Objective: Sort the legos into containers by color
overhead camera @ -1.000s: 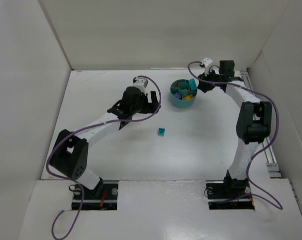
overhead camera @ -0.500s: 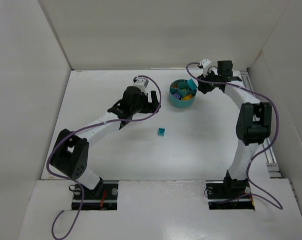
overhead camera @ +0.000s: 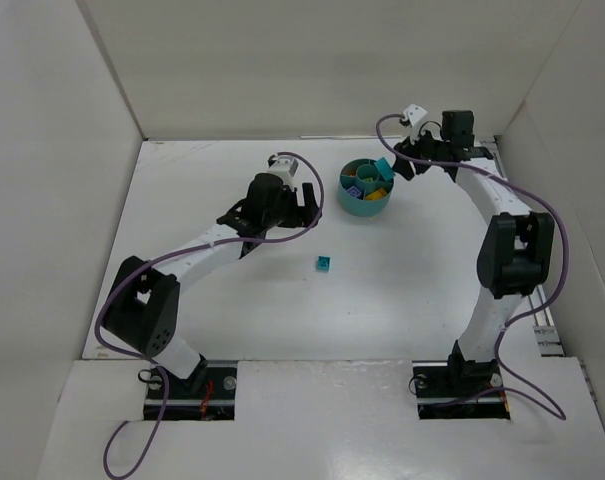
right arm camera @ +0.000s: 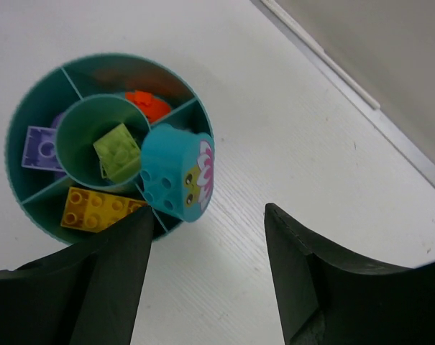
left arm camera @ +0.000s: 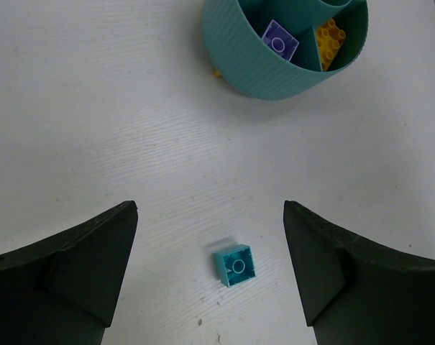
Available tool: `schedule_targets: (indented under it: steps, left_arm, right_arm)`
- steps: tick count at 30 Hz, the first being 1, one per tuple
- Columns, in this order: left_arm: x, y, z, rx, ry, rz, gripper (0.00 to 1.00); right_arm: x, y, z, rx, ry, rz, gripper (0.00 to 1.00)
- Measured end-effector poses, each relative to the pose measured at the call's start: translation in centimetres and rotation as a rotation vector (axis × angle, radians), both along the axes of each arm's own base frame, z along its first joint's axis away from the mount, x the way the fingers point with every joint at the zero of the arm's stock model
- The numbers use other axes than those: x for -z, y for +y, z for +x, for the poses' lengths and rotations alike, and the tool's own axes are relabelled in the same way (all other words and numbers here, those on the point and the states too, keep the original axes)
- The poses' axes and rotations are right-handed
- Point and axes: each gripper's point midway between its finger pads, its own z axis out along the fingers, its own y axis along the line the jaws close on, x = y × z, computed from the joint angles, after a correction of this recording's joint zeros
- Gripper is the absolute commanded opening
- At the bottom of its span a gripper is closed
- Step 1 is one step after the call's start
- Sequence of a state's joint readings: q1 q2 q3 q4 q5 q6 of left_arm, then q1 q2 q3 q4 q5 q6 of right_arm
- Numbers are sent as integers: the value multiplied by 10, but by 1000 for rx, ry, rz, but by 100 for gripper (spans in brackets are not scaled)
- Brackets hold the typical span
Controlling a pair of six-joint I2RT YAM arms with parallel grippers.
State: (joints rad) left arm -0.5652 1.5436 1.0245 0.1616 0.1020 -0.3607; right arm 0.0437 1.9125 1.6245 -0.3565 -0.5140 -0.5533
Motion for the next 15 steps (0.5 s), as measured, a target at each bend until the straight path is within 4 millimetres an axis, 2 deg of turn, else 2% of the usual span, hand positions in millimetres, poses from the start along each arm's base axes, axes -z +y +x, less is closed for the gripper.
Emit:
schedule_targets:
  steps: [3, 4, 5, 7, 15]
  left_arm:
    - [0, 0, 0, 0, 2, 1, 79]
    - [0, 0, 0, 0, 2, 1, 79]
    - [0, 0, 0, 0, 2, 1, 79]
    - [0, 0, 0, 0, 2, 1, 79]
    - [0, 0, 0, 0, 1, 1, 78]
  right_arm:
    - [-14, 12, 5, -43, -32, 20, 69]
    - [-18, 17, 8, -57, -44, 26, 67]
    - [-21, 19, 11, -65, -54, 29, 61]
    - [-21, 25, 13, -83, -57, 34, 59]
    - [8, 28, 22, -86, 6, 36, 59]
